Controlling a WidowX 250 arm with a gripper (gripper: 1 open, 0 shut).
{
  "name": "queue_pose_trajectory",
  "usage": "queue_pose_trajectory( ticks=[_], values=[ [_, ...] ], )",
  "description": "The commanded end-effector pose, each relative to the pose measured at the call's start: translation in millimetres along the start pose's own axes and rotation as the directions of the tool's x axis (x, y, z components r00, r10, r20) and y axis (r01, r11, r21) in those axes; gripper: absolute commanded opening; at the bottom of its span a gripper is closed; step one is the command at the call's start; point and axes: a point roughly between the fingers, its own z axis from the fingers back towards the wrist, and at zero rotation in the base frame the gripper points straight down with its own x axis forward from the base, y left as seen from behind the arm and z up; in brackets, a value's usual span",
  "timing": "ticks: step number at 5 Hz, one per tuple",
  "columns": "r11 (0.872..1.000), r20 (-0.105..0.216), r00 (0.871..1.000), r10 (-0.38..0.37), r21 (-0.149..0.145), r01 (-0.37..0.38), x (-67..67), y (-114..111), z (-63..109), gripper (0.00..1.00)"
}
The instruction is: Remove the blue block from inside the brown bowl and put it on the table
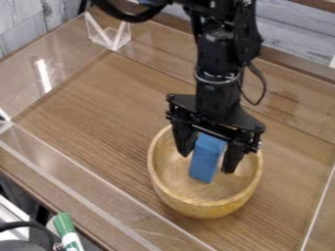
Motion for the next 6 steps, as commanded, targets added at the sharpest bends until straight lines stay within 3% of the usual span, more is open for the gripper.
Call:
queue_pose_trajectory(
  ticks=[1, 6],
  values=[
    [1.000, 0.032, 0.999, -0.003, -0.016, 0.003, 5.0, -2.7, 5.7, 1.00],
    [0.999, 0.047, 0.999, -0.012, -0.033, 0.014, 7.0, -3.9, 0.0, 1.00]
  ],
)
